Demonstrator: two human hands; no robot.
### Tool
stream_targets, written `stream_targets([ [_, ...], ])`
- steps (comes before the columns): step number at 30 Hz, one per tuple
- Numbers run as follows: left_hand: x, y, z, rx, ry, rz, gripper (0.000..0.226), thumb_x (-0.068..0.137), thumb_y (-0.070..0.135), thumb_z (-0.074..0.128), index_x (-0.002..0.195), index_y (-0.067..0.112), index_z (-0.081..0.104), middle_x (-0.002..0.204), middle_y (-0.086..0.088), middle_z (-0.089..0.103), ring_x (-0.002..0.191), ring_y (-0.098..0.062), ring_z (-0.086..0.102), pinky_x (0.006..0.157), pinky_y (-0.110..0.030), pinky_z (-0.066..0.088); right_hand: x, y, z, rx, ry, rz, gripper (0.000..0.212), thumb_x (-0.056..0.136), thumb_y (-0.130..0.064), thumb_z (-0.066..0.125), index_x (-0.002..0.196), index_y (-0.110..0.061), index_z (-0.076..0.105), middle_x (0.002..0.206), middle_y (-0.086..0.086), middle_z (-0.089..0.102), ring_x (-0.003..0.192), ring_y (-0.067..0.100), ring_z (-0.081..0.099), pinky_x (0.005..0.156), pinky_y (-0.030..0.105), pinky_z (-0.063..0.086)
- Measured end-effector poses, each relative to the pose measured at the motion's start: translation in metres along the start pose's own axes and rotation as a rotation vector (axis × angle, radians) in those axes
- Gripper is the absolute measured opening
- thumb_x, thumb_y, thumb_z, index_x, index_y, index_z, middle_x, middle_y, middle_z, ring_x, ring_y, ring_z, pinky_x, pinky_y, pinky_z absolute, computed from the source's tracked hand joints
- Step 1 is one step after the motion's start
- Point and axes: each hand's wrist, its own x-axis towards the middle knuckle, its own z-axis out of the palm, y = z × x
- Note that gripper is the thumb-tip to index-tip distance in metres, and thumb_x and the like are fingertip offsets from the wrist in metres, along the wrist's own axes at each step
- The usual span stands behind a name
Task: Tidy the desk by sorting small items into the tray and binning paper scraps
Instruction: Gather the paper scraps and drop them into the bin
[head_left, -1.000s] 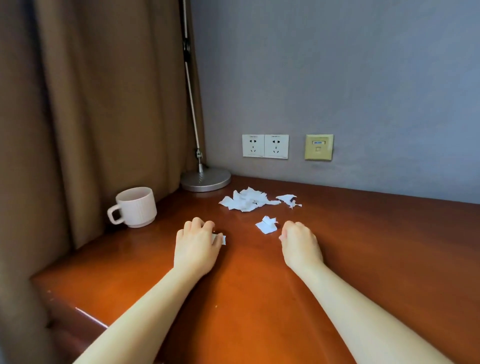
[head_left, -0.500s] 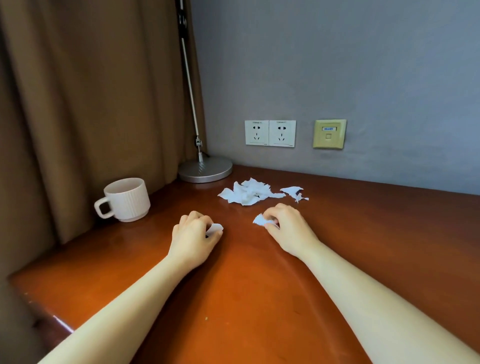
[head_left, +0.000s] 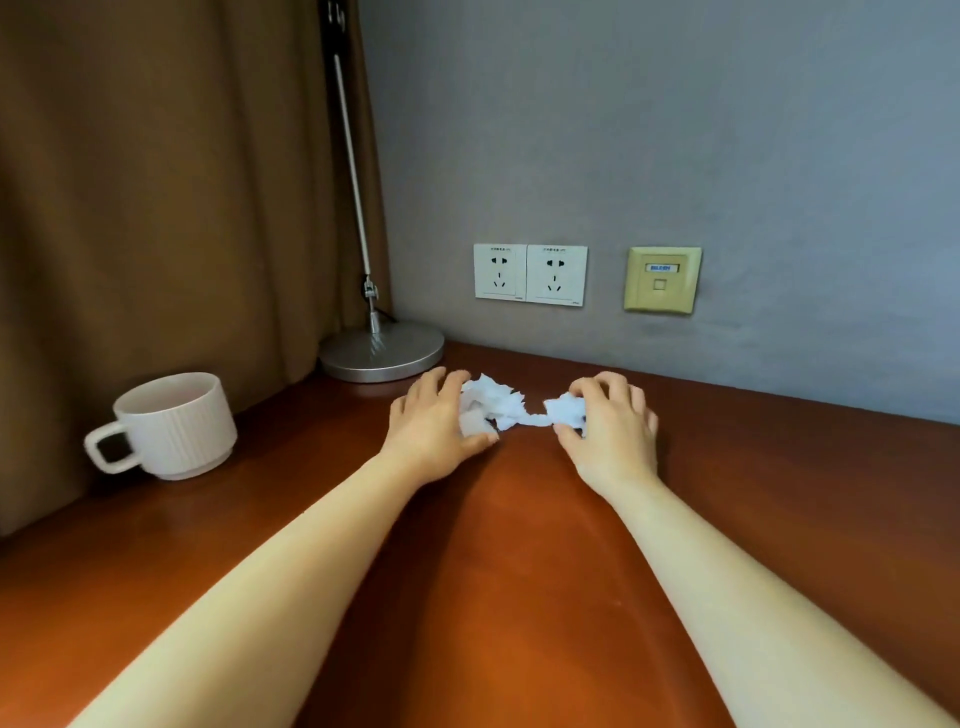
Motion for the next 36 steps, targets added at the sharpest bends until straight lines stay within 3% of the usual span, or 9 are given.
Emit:
stream_targets([
  [2, 0.007, 0.003, 0.01, -0.012, -0.051, -0.067, 0.091, 0.08, 0.064, 0.055, 0.15, 0.029, 0.007, 0.16, -0.006, 0.005, 0.148, -0.027, 0.004, 0.117, -0.048, 0.013, 0.007, 0.002, 0.003, -0.027, -0.108, 0.042, 0.062, 0.089, -0.039, 0.058, 0.143, -0.023, 0.032, 0.153, 0.005, 0.024, 0.14, 0.027, 0.023, 0.112, 0.043, 0.025],
  [4, 0.014, 0.006, 0.017, 0.018, -0.122, -0.112, 0.089, 0.081, 0.07, 0.046, 0.15, 0.034, 0.002, 0.161, -0.006, -0.001, 0.148, -0.03, -0.002, 0.117, -0.049, 0.01, 0.014, 0.003, 0.007, 0.007, -0.18, 0.059, 0.068, 0.09, -0.041, 0.056, 0.147, -0.021, 0.024, 0.156, 0.007, 0.019, 0.141, 0.03, 0.025, 0.112, 0.043, 0.026],
  [7, 0.019, 0.008, 0.021, 0.059, -0.148, -0.113, 0.079, 0.083, 0.072, 0.038, 0.149, 0.038, 0.009, 0.16, -0.004, 0.009, 0.148, -0.029, 0.006, 0.115, -0.05, 0.013, 0.019, 0.004, 0.01, 0.052, -0.198, 0.01, 0.063, 0.092, -0.036, 0.055, 0.146, -0.017, 0.03, 0.15, 0.007, 0.034, 0.134, 0.029, 0.039, 0.108, 0.039, 0.034],
  [11, 0.018, 0.009, 0.02, 0.07, -0.096, -0.063, 0.06, 0.091, 0.06, 0.038, 0.144, 0.034, 0.03, 0.149, -0.004, 0.034, 0.138, -0.028, 0.029, 0.109, -0.047, 0.024, 0.021, 0.004, 0.01, 0.051, -0.202, -0.059, 0.051, 0.094, -0.033, 0.053, 0.141, -0.018, 0.041, 0.136, 0.006, 0.052, 0.127, 0.025, 0.045, 0.103, 0.037, 0.039],
  [14, 0.014, 0.011, 0.018, 0.085, -0.113, -0.019, 0.051, 0.095, 0.052, 0.036, 0.142, 0.03, 0.036, 0.147, -0.004, 0.036, 0.137, -0.026, 0.03, 0.108, -0.044, 0.026, 0.019, 0.002, 0.01, 0.035, -0.187, -0.1, 0.046, 0.094, -0.036, 0.053, 0.136, -0.019, 0.047, 0.13, 0.003, 0.056, 0.121, 0.023, 0.047, 0.099, 0.035, 0.039],
  [20, 0.004, 0.013, 0.018, -0.031, -0.096, 0.074, 0.047, 0.097, 0.039, 0.04, 0.142, 0.024, 0.039, 0.147, -0.002, 0.038, 0.135, -0.023, 0.033, 0.11, -0.038, 0.029, 0.014, -0.004, 0.009, 0.053, -0.274, -0.179, 0.061, 0.088, -0.054, 0.053, 0.139, -0.023, 0.043, 0.136, 0.0, 0.051, 0.127, 0.021, 0.041, 0.103, 0.035, 0.034],
  [25, -0.009, 0.011, 0.017, -0.214, -0.118, 0.223, 0.045, 0.099, 0.033, 0.041, 0.143, 0.025, 0.037, 0.149, 0.002, 0.037, 0.137, -0.018, 0.033, 0.112, -0.03, 0.028, 0.007, -0.009, 0.007, 0.055, -0.235, -0.185, 0.047, 0.091, -0.043, 0.053, 0.133, -0.022, 0.05, 0.127, 0.001, 0.055, 0.117, 0.021, 0.046, 0.095, 0.032, 0.039],
  [30, -0.015, 0.011, 0.015, 0.031, -0.06, -0.029, 0.072, 0.09, 0.059, 0.041, 0.149, 0.023, 0.02, 0.156, -0.003, 0.021, 0.143, -0.025, 0.022, 0.114, -0.041, 0.021, 0.001, -0.011, 0.005, 0.06, -0.22, -0.182, 0.031, 0.095, -0.028, 0.049, 0.125, -0.021, 0.056, 0.122, 0.001, 0.055, 0.112, 0.02, 0.047, 0.089, 0.029, 0.04],
  [36, -0.018, 0.011, 0.014, 0.096, -0.024, -0.061, 0.06, 0.092, 0.057, 0.038, 0.14, 0.02, 0.038, 0.145, -0.004, 0.038, 0.135, -0.025, 0.033, 0.109, -0.04, 0.028, -0.001, -0.01, 0.004, -0.083, -0.146, -0.091, 0.043, 0.093, -0.041, 0.048, 0.132, -0.023, 0.047, 0.134, 0.001, 0.048, 0.122, 0.023, 0.043, 0.098, 0.034, 0.037],
])
